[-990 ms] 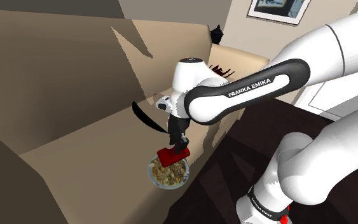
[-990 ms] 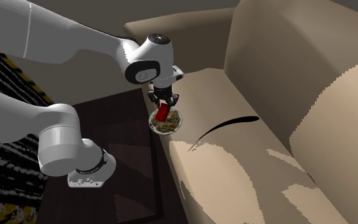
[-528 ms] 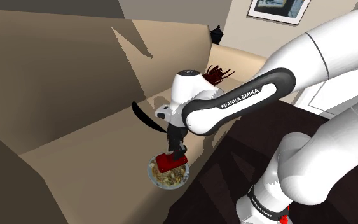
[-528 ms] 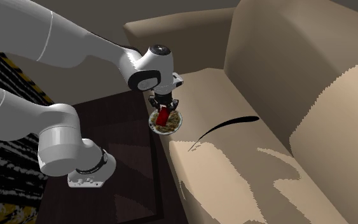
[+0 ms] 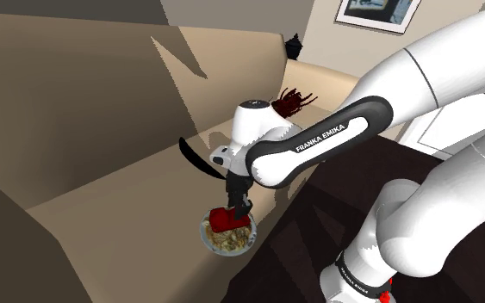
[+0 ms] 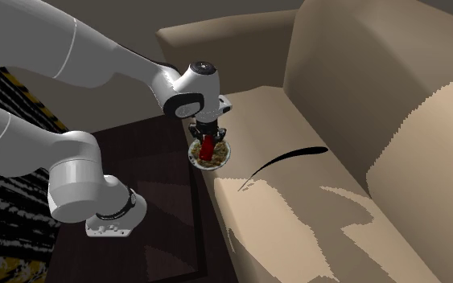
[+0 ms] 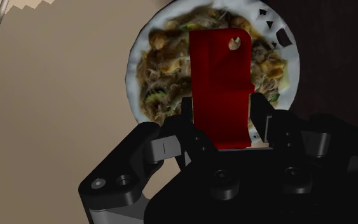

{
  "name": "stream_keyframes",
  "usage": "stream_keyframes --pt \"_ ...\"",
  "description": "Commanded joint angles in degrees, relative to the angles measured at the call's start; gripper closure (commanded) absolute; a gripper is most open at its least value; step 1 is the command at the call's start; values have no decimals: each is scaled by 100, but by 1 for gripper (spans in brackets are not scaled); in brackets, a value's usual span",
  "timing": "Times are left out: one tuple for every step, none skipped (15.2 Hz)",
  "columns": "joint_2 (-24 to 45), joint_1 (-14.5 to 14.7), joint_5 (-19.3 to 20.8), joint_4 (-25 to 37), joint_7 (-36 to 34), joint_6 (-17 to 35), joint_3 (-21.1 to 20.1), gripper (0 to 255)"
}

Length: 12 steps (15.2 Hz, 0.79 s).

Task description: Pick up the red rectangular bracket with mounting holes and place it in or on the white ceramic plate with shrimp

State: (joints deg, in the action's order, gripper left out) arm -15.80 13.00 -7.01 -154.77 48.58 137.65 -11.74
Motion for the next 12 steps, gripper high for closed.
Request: stream_keyframes --pt "8 3 -2 -1 0 13 -3 255" --pt "10 3 -2 2 -2 13 -4 0" --pt "11 3 -2 2 -2 13 -4 0" --pt "11 3 -2 3 -2 13 -4 0" --pt "11 3 -2 2 -1 14 -3 0" --pt "11 3 -2 2 -1 14 -4 0" --pt "8 3 -2 -1 0 13 -3 0" --pt "-161 6 -9 76 11 -232 17 0" --pt "-318 7 -11 162 19 -474 38 0" --pt "-462 8 -11 256 26 -712 58 0" --pt "-567 7 -8 336 30 -897 75 0" --pt "-567 8 -8 336 30 -897 75 0"
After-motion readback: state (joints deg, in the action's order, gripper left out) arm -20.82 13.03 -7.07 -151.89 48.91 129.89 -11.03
